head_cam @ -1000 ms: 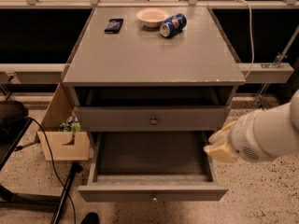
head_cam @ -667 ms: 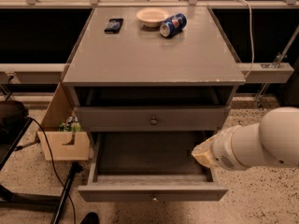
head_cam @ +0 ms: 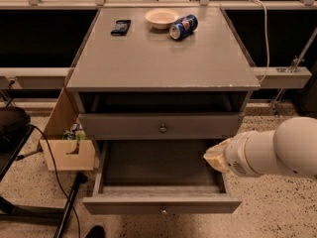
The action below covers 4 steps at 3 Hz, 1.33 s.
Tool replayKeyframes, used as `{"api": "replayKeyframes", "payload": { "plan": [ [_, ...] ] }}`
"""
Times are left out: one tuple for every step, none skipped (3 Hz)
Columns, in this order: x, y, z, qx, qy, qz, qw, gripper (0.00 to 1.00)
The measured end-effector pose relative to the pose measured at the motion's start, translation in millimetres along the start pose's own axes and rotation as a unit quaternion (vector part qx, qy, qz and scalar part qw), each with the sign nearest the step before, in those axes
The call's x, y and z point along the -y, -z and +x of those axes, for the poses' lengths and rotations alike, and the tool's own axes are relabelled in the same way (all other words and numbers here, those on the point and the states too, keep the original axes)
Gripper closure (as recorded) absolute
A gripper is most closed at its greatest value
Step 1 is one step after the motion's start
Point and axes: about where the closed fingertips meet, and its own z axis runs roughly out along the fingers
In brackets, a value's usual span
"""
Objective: Close middle drawer
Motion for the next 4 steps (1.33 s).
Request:
{"api": "replayKeyframes", "payload": {
  "plan": [
    [-16.2, -13.1, 21.0, -0.007, -0.036, -0.008, 0.9993, 1.0],
    [-51.2, -40.9, 67.8, -0.019, -0.129, -0.012, 0.9914, 1.0],
    [-96.6, -73.0, 127.7, -0.034, -0.25, -0.005, 0.9676, 1.0],
    [-123.8, -91.9, 172.4, -0.056, -0.332, 0.017, 0.9416, 1.0]
  ]
}}
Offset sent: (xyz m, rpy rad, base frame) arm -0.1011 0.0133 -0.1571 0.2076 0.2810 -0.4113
